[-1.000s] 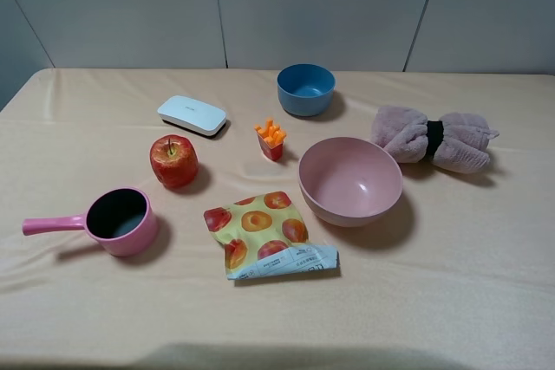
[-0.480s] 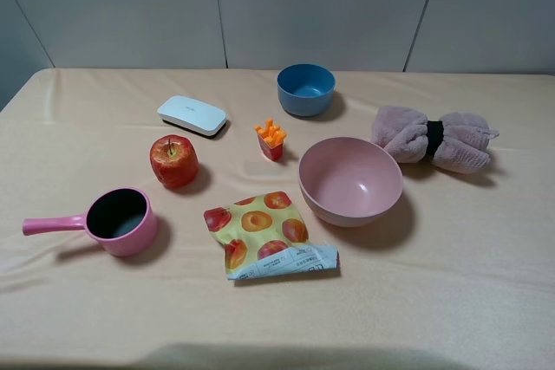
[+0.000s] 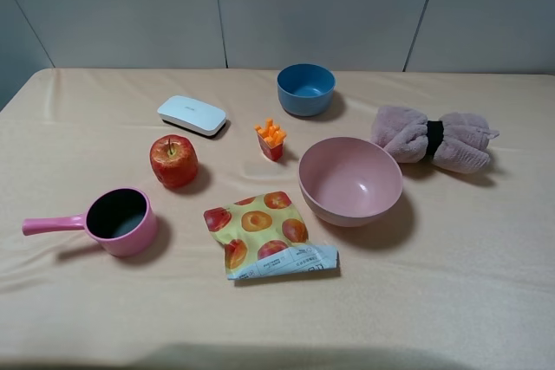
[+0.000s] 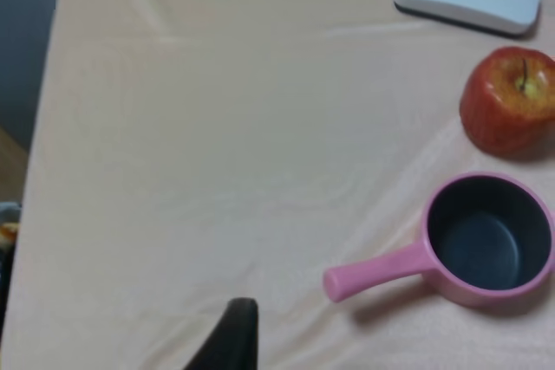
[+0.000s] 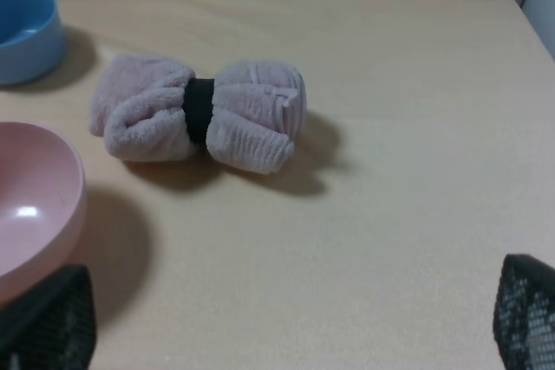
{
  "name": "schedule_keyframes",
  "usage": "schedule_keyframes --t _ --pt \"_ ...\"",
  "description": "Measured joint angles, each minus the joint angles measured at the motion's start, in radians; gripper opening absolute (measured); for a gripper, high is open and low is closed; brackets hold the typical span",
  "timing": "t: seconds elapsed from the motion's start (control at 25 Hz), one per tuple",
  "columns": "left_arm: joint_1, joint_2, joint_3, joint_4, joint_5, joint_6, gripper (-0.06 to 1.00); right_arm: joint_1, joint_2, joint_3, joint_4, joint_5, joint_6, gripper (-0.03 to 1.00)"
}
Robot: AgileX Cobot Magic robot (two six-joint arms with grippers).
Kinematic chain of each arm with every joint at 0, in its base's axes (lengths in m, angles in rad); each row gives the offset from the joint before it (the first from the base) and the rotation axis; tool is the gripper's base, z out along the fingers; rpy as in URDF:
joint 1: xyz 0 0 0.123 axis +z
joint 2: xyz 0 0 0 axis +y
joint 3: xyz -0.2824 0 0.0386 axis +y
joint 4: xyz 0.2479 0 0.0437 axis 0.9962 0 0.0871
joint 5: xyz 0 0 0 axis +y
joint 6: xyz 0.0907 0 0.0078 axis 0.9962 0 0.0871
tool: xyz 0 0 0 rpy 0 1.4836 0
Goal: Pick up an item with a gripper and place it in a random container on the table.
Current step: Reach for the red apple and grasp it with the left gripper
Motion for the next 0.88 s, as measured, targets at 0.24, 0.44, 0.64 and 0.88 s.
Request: schedule_keyframes --t 0.24,0.44,0.64,0.88 --pt "0.0 0.227 -0.081 -0.03 -0.041 0.02 1.0 0.0 0.0 0.0 0.0 0.0 0.001 0.69" --pt "0.0 0.397 -0.165 -0.06 -0.044 0.063 1.0 0.0 0.0 0.0 0.0 0.0 0.001 0.69" --pt "0.0 0.553 -0.251 -0.118 -0.045 0.122 1.0 0.0 0.0 0.0 0.0 0.0 0.001 0.69" --pt "0.0 0.705 -0.344 -0.182 -0.024 0.145 1.0 0.0 0.0 0.0 0.0 0.0 0.001 0.69"
